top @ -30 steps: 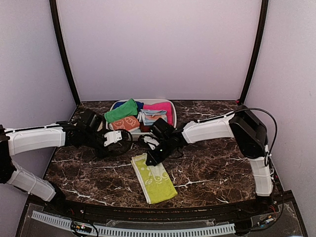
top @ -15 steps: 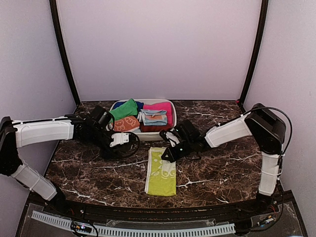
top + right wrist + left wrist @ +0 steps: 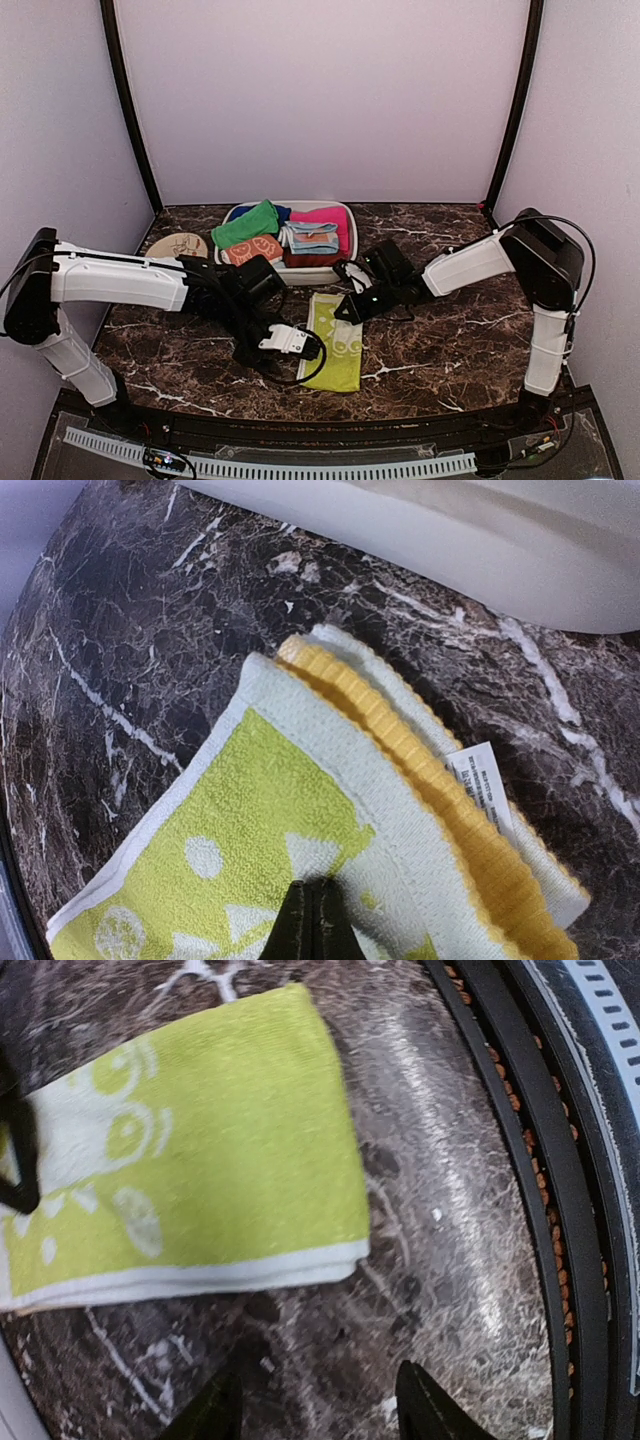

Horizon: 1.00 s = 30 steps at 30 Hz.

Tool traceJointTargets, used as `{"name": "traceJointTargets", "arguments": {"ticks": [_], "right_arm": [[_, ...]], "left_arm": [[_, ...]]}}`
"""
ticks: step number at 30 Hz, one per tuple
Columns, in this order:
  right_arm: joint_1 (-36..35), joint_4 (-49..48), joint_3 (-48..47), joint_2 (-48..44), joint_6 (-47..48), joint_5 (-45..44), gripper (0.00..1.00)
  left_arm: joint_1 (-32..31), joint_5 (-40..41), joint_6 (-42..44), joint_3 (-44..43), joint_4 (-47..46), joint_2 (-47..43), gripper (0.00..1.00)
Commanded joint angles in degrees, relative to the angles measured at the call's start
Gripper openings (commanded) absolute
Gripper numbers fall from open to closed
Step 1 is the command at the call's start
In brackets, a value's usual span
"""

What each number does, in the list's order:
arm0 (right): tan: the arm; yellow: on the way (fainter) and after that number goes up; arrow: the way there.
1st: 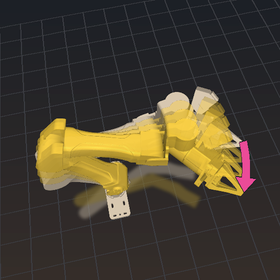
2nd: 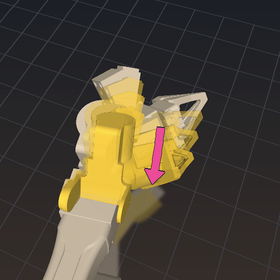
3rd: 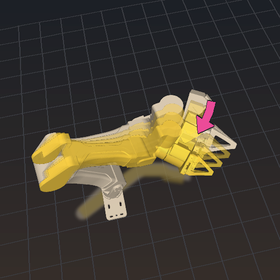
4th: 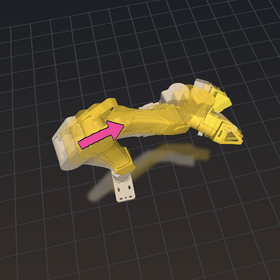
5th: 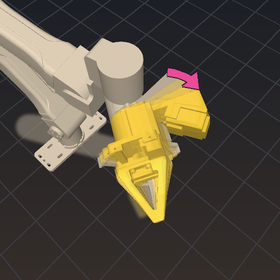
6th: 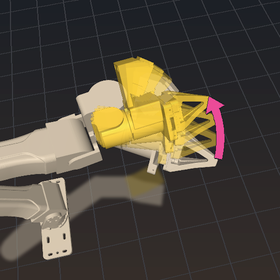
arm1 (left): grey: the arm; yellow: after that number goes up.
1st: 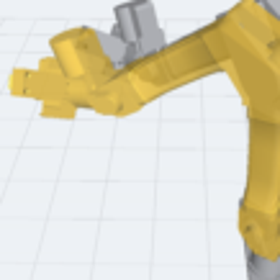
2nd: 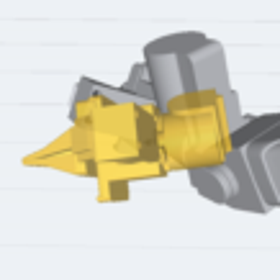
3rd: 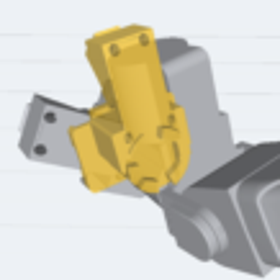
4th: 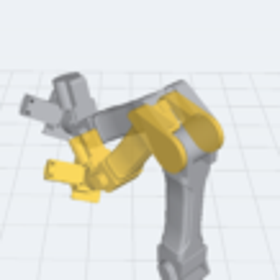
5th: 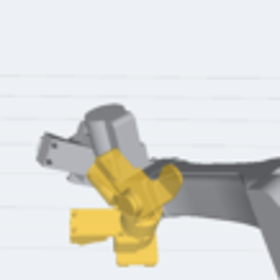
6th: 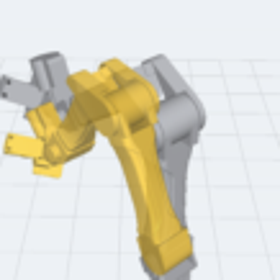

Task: Roll the towels
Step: Move the towel to the center of the board, then roll the towel at the center of the board.

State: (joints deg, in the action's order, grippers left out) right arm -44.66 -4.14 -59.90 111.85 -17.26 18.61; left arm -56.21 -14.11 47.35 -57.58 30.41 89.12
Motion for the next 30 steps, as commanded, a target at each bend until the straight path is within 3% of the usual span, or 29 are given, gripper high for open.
{"name": "traceJointTargets", "arguments": {"ticks": [1, 9, 14, 23, 30], "right_arm": [[0.81, 4.07, 0.36, 2.53, -0.33, -2.85, 0.00], [0.81, 5.25, -0.03, 1.36, -0.33, -2.85, 0.00], [0.84, 5.00, 0.64, 1.34, -0.33, -2.85, 0.00], [0.81, 5.59, 1.72, 1.31, -0.33, -2.85, 0.00], [0.86, 6.36, 0.99, 1.24, -0.33, -2.85, 0.00]], "left_arm": [[-4.88, 0.35, 1.03, -1.69, -1.09, 4.83, 0.53], [-7.52, 3.53, -0.64, -3.03, -8.20, 10.37, 0.38], [-8.31, 4.01, -1.80, -3.34, -8.89, 11.08, 0.36], [-9.03, 5.03, -2.24, -4.82, 0.50, 7.85, 0.37], [-11.13, 10.28, -3.18, -8.96, 5.11, 8.96, 0.34]]}}
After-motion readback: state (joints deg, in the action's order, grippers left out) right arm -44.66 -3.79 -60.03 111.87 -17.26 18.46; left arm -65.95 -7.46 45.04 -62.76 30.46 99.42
